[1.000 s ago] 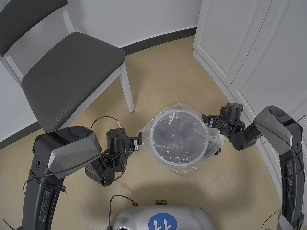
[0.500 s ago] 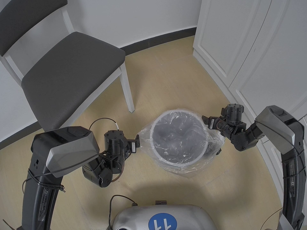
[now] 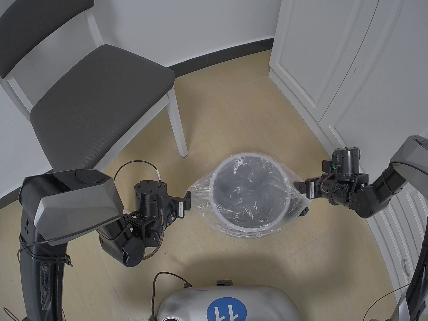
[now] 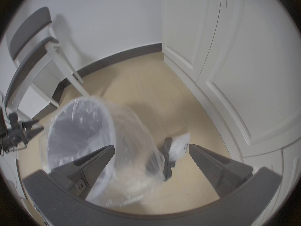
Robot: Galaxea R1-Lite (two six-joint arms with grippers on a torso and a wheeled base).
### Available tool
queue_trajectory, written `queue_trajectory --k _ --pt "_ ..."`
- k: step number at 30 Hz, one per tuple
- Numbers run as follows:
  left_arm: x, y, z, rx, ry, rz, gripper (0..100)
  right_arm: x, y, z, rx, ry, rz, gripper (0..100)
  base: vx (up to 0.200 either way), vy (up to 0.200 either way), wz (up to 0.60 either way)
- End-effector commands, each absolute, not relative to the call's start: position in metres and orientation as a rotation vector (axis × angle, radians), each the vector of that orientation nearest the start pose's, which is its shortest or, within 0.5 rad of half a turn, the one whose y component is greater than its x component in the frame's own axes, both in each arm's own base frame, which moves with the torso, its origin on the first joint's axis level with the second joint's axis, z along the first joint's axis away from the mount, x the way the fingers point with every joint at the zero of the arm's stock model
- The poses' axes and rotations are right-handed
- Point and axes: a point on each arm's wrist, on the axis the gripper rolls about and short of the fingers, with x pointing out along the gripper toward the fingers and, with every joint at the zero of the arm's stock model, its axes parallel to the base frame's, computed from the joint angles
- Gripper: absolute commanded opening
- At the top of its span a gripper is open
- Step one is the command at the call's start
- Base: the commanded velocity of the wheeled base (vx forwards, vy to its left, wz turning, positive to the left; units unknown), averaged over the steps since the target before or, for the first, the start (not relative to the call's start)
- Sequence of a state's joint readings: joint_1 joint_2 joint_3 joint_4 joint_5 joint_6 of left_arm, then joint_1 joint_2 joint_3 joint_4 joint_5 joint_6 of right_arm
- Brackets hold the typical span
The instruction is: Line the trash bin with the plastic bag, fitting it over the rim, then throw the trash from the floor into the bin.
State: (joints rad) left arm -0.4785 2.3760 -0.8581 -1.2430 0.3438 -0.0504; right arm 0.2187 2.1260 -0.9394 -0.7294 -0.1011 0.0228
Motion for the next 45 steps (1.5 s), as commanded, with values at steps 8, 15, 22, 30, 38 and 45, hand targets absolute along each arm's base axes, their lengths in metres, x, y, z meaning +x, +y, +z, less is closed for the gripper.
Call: queue_trajectory --k 8,15,22,30,38,45 --pt "0.343 -0.179 0.023 0.1 0.236 -0.155 100 0.338 0.074 0.019 -0.093 0.659 0.121 100 0.0 0.0 0.0" --pt "0.333 -0.191 0.035 0.082 0.2 -0.191 100 0.358 0.082 -0.033 0.019 0.594 0.122 100 0.0 0.0 0.0" --pt "0.324 -0.213 0.038 0.05 0.153 -0.255 100 0.369 0.089 -0.063 0.032 0.581 0.145 100 0.0 0.0 0.0" --pt "0.309 -0.241 0.036 0.02 0.144 -0.33 100 0.363 0.096 -0.05 0.035 0.552 0.178 100 0.0 0.0 0.0" --pt "0.333 -0.226 0.024 0.034 0.154 -0.254 100 0.327 0.113 -0.007 -0.022 0.498 0.265 100 0.0 0.0 0.0" --pt "0.353 -0.203 0.006 0.066 0.24 -0.18 100 0.306 0.107 0.025 -0.077 0.443 0.295 100 0.0 0.0 0.0"
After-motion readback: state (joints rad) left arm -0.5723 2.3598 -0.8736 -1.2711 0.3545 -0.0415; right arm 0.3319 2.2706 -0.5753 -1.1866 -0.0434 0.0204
